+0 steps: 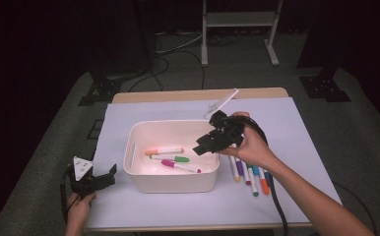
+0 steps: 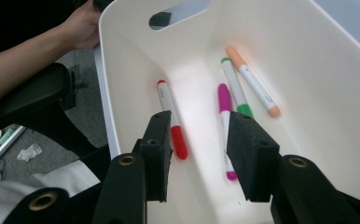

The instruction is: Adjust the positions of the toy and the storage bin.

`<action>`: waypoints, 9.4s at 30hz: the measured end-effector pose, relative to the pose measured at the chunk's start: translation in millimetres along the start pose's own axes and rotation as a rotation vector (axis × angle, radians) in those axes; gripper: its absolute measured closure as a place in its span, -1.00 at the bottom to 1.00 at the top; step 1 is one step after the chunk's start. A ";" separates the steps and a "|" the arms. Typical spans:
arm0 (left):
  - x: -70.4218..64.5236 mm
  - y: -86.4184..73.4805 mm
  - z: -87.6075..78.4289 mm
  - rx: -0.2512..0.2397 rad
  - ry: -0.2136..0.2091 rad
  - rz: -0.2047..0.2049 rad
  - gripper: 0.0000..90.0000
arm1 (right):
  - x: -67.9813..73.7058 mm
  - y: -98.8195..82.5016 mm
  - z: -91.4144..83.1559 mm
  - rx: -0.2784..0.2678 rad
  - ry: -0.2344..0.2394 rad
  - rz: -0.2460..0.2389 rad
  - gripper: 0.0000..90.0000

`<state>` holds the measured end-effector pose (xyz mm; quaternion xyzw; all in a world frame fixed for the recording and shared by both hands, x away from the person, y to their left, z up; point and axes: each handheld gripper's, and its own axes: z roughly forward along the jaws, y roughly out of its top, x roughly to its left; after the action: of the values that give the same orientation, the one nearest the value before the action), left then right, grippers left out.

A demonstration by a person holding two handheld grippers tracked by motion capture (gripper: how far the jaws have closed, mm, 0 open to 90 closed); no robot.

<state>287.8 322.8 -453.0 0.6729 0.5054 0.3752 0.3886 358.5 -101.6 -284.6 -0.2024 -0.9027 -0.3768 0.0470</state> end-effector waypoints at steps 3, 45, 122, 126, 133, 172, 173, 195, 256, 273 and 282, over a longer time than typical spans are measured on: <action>0.2 0.0 0.0 0.001 0.000 -0.002 -1.00 | -4.5 -9.1 -9.7 -0.018 -0.017 0.017 0.30; -0.4 0.1 0.1 0.007 0.008 0.009 -1.00 | -87.4 -191.6 -51.1 -0.039 -0.317 0.340 0.31; 0.2 0.1 0.3 0.004 0.001 0.005 -1.00 | -15.9 -110.2 -81.6 -0.149 -0.167 0.202 0.69; 0.1 0.1 0.2 0.006 -0.001 0.008 -1.00 | -6.1 -89.1 -76.9 -0.146 -0.125 0.161 0.69; 0.3 0.1 0.3 0.004 -0.002 0.004 -1.00 | 10.1 -53.6 -62.9 -0.118 -0.068 0.084 0.69; 0.7 0.0 -0.4 0.000 -0.013 -0.003 -1.00 | 15.1 41.6 90.4 0.095 0.189 -0.094 0.69; 0.8 -0.1 -0.2 -0.002 -0.012 -0.002 -1.00 | 14.5 41.8 92.8 0.100 0.193 -0.095 0.69; 1.0 -0.2 -0.3 -0.005 -0.015 -0.003 -1.00 | 18.3 44.1 136.6 0.241 0.191 -0.123 0.68; -0.5 0.1 0.2 0.005 -0.008 0.011 -1.00 | -42.9 -145.8 -57.3 -0.085 -0.224 0.204 0.05; -0.6 0.0 0.1 0.002 -0.007 0.012 -1.00 | -71.7 -198.2 -42.1 -0.011 -0.332 0.313 0.16; -0.4 0.0 0.0 0.003 -0.008 0.010 -1.00 | -82.1 -206.2 -32.0 0.016 -0.373 0.342 0.25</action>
<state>287.7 322.4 -453.1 0.6776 0.5010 0.3739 0.3875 348.7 -281.9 -417.7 -0.4179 -0.8512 -0.3125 -0.0557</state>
